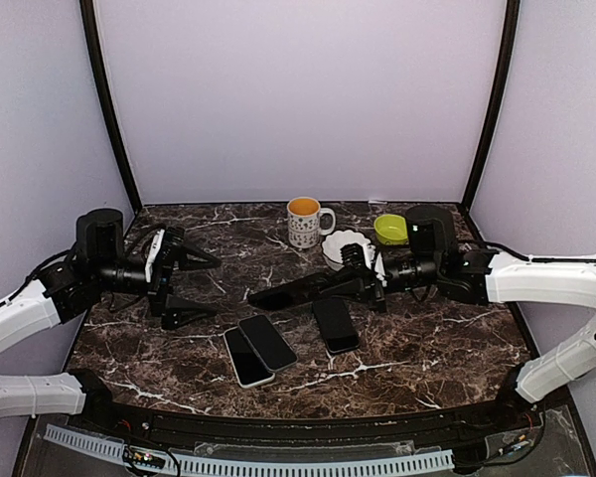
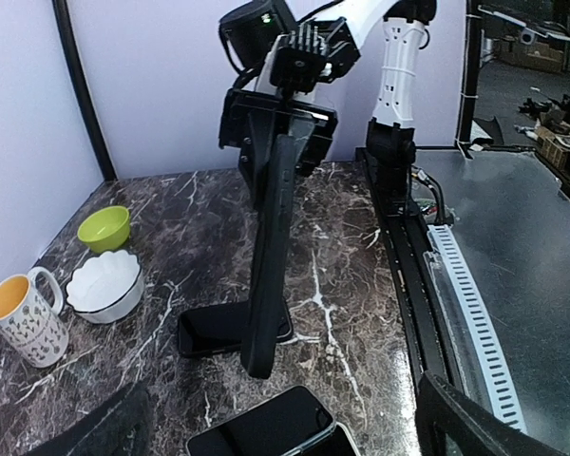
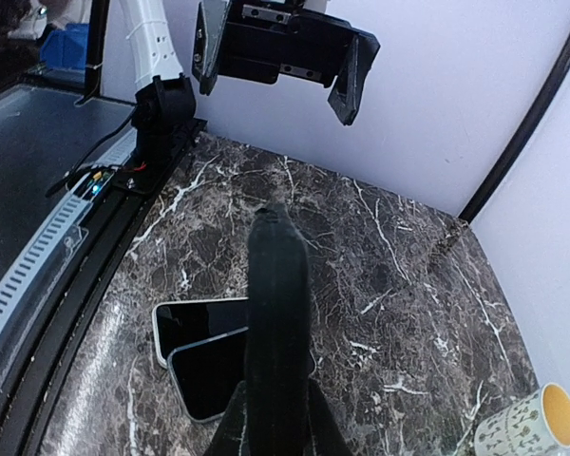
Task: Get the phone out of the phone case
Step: Remove the top left corner of the phone case.
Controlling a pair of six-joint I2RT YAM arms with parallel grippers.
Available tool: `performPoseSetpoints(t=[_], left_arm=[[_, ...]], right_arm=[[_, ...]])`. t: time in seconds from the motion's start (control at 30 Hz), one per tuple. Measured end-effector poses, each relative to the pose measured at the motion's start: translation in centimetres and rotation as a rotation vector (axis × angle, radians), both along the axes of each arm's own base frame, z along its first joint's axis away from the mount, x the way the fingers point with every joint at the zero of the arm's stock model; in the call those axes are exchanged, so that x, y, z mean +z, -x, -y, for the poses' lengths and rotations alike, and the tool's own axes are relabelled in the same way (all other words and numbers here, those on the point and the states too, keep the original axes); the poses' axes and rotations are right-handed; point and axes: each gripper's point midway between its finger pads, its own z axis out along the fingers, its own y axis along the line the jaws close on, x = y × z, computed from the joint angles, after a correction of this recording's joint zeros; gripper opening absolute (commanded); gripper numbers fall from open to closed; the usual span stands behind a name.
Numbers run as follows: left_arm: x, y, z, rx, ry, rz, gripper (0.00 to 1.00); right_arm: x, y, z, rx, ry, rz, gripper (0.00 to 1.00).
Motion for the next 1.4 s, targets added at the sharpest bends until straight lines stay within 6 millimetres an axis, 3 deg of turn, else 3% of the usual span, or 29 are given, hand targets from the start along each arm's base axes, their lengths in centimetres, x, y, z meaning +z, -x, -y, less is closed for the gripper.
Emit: performPoseSetpoints(t=[0.37,0.57,0.83,1.4], left_arm=[[-1.0,3.0,0.2,-0.18,0.058,0.107,0.7],[-1.5,3.7,0.8,-0.266,0.084,0.112,0.68],[-2.0,5.0,1.5,-0.325,0.092,0.127,0.63],[-2.4,5.8,2.2,-0.361,0.094,0.127,0.44]], right_arm=[[0.1,2.6,0.1,0.18,-0.001,0.064,0.0],[1.1,3.2,-0.4,0.239,-0.031,0.06,0.0],[1.0,3.6,-1.5,0.279,-0.045,0.049,0.0],[2.7,3.9,-3.2,0.308,-0.096,0.084,0.0]])
